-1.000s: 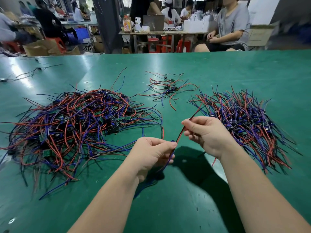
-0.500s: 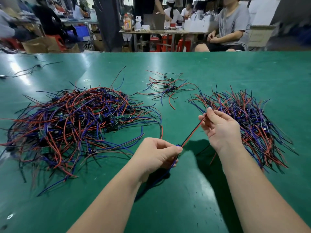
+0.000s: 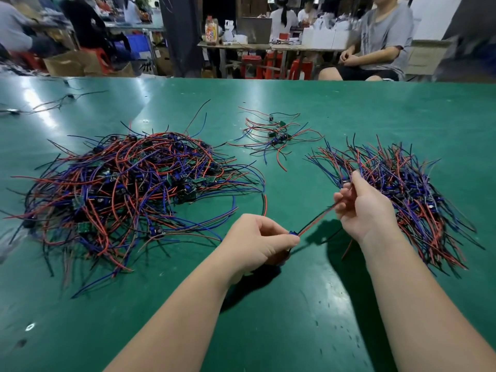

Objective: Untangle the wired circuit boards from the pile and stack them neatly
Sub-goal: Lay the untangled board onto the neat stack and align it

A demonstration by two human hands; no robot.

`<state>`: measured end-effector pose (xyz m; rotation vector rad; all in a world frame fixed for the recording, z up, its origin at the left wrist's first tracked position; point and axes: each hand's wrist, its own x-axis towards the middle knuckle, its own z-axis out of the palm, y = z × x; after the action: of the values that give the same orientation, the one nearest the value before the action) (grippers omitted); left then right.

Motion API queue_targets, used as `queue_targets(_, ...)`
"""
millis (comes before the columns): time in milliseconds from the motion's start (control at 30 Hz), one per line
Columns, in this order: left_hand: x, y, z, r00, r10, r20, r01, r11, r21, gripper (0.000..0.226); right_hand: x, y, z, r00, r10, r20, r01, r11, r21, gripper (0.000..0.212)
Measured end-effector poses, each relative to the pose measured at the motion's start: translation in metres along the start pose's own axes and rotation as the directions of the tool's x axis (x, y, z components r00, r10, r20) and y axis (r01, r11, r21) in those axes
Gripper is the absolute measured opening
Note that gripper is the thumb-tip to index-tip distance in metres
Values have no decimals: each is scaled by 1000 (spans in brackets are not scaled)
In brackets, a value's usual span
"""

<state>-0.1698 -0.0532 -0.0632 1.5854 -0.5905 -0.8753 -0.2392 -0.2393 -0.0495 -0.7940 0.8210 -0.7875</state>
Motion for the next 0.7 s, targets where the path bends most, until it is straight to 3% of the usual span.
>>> queue_targets(100,3,4,-4,995,25,-98,-41,985,-168,12,-2,-1,0,1000,13,11,-13,996,89,34)
queue_targets(167,6,6,-7,975,34,-218,-96,955,-279,11,-9,1,4,999,-31,6,32,999,-23,20)
queue_targets(267,10,4,-11,943,70,-324,-180,929,-322,8,-31,20,20,944,-112,311,207,934,-292,10)
queue_targets(367,10,-2,-11,920,177,-350,-226,969,-105,12,-52,42,34,840,-107,532,389,802,-453,15)
queue_targets(433,11,-2,-11,922,208,-328,-228,973,-25,21,-55,45,37,847,-178,502,456,728,-512,17)
queue_targets(567,9,-1,-8,947,277,-166,-283,959,-14,37,-49,31,33,879,-217,424,439,717,-542,13)
queue_targets(633,6,0,-4,954,277,-115,-280,960,-8,31,-43,15,27,895,-211,392,414,720,-557,11)
queue_targets(700,3,1,-1,959,245,-144,-250,968,-23,20,-33,-12,13,902,-304,307,431,685,-587,11)
